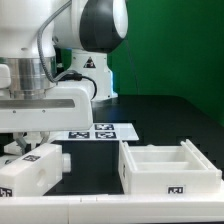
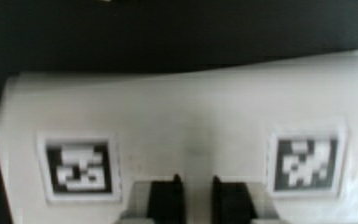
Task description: Assemble cabinet
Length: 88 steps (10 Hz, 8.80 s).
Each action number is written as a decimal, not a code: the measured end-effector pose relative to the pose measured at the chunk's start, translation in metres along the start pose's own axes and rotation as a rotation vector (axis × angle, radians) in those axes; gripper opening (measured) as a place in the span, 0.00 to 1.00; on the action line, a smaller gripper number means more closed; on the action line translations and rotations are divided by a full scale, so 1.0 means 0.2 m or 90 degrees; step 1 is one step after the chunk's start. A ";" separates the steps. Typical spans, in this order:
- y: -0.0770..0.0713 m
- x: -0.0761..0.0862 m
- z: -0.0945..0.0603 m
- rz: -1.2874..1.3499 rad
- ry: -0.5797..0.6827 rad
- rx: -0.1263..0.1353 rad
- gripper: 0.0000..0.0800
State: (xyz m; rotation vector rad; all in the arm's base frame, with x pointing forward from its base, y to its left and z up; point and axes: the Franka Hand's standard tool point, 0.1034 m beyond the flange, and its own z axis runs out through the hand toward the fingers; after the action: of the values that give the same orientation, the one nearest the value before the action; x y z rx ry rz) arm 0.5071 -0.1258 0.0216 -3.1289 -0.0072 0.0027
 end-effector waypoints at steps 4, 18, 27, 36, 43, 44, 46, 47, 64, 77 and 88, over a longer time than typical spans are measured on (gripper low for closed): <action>-0.24 -0.04 -0.10 0.032 0.004 0.014 0.07; -0.67 -0.28 -0.24 0.317 0.020 0.026 0.08; -0.86 -0.32 -0.22 0.796 -0.007 0.045 0.08; -1.01 -0.39 -0.22 1.155 -0.160 -0.031 0.08; -1.01 -0.37 -0.29 1.098 -0.318 -0.127 0.08; -1.00 -0.35 -0.28 1.102 -0.278 -0.100 0.08; -1.07 -0.34 -0.31 1.067 -0.238 -0.085 0.08; -1.08 -0.31 -0.30 1.069 -0.190 -0.052 0.08; -1.05 -0.20 -0.25 0.923 -0.073 0.043 0.08; -1.19 -0.23 -0.21 0.954 -0.047 -0.014 0.08; -1.10 -0.26 -0.29 0.944 -0.095 -0.085 0.08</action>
Offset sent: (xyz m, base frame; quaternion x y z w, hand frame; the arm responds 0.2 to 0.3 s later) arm -0.0312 0.0680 0.0442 -0.0036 -0.0236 0.0510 0.9984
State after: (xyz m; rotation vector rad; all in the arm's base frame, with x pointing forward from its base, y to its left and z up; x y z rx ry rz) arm 0.4533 0.0931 0.0833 -2.3955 2.1906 0.2369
